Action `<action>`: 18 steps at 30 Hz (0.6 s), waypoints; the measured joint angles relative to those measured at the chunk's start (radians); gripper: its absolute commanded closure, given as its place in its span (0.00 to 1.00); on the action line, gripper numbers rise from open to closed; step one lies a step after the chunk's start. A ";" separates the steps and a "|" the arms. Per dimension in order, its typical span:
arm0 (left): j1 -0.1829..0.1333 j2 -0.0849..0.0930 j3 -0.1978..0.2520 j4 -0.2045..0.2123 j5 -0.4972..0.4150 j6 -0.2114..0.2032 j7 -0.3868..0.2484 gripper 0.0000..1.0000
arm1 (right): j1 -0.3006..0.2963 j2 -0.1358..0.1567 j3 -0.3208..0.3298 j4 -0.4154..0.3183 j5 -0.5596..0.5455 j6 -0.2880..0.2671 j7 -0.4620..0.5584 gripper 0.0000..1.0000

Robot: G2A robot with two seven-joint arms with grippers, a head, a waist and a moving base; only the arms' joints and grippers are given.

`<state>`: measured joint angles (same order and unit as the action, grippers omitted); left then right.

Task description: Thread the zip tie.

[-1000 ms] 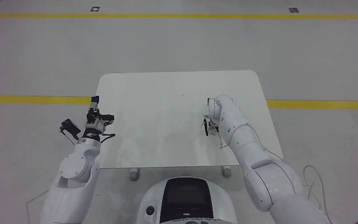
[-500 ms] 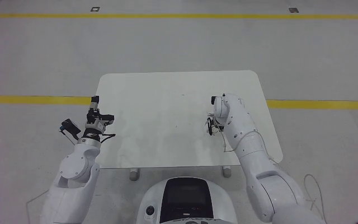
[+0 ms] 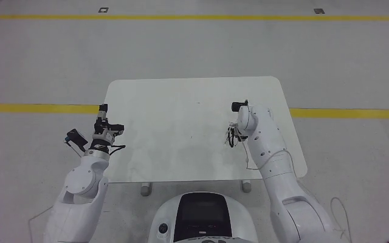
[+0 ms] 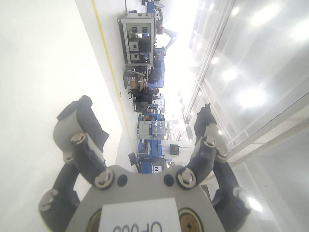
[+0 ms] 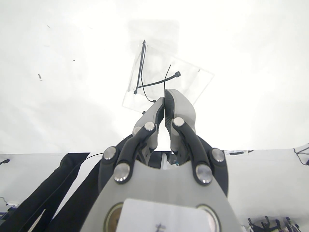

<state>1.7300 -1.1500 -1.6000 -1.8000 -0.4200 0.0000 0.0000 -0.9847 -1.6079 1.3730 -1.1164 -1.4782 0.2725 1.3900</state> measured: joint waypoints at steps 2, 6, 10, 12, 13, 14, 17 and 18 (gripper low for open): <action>0.000 0.000 0.000 0.000 0.000 0.000 0.000 0.00 | -0.012 0.003 0.005 -0.023 0.003 -0.002 0.000 1.00; 0.000 0.000 0.000 0.000 0.000 0.000 0.000 0.00 | -0.034 0.009 0.016 -0.060 0.009 -0.006 0.000 1.00; 0.000 0.000 0.000 0.000 0.000 0.000 0.000 0.00 | -0.051 0.015 0.026 -0.098 0.019 -0.012 0.000 1.00; 0.000 0.000 0.000 0.000 0.000 0.000 0.000 0.00 | -0.062 0.018 0.030 -0.122 0.028 -0.017 0.000 1.00; 0.000 0.000 0.000 0.000 0.000 0.000 0.000 0.00 | -0.066 0.019 0.032 -0.133 0.032 -0.020 0.000 1.00; 0.000 0.000 0.000 0.000 0.000 0.000 0.000 0.00 | -0.071 0.020 0.034 -0.142 0.035 -0.022 0.000 1.00; 0.000 0.000 0.000 0.000 0.000 0.000 0.000 0.00 | -0.083 0.024 0.038 -0.163 0.042 -0.029 0.000 1.00; 0.000 0.000 0.000 0.000 0.000 0.000 0.000 0.00 | -0.086 0.026 0.038 -0.168 0.044 -0.031 0.000 1.00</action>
<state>1.7300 -1.1500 -1.6000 -1.8000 -0.4200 0.0000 0.0000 -1.0707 -1.5820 1.4112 -1.2842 -1.4342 0.2419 1.3900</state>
